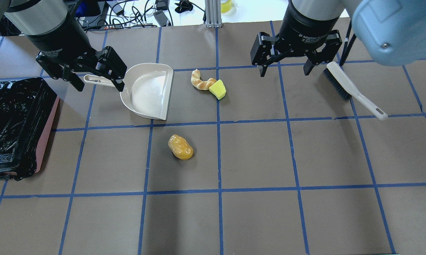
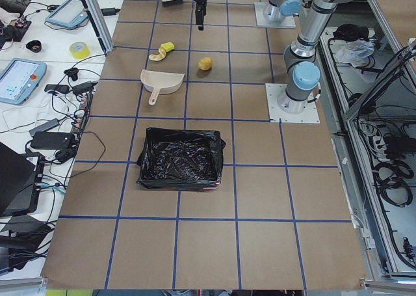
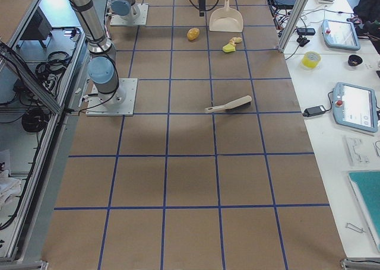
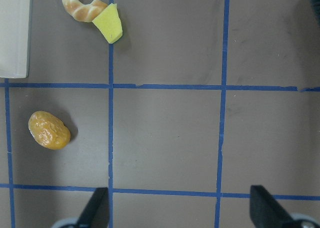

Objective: Sweep and dump trash into bin

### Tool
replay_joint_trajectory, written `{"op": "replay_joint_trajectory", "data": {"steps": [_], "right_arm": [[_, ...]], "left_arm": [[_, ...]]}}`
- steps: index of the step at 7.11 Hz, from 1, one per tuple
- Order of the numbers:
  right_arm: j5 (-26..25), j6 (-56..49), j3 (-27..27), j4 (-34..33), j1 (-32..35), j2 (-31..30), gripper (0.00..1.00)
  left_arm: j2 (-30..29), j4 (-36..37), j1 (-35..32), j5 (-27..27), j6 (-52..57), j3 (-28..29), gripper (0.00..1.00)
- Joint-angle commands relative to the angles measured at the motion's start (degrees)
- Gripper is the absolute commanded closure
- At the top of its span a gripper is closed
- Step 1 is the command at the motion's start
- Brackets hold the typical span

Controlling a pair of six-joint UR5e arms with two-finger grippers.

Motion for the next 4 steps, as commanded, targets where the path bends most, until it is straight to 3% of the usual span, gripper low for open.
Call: {"op": "replay_joint_trajectory", "data": {"steps": [1, 4], "right_arm": [[0.04, 0.0, 0.22, -0.04, -0.09, 0.0, 0.0], [-0.84, 0.17, 0.14, 0.4, -0.09, 0.0, 0.0]], "left_arm": [[-0.15, 0.08, 0.0, -0.46, -0.06, -0.09, 0.0], [-0.68, 1.57, 0.26, -0.02, 0.73, -0.18, 0.0]]}}
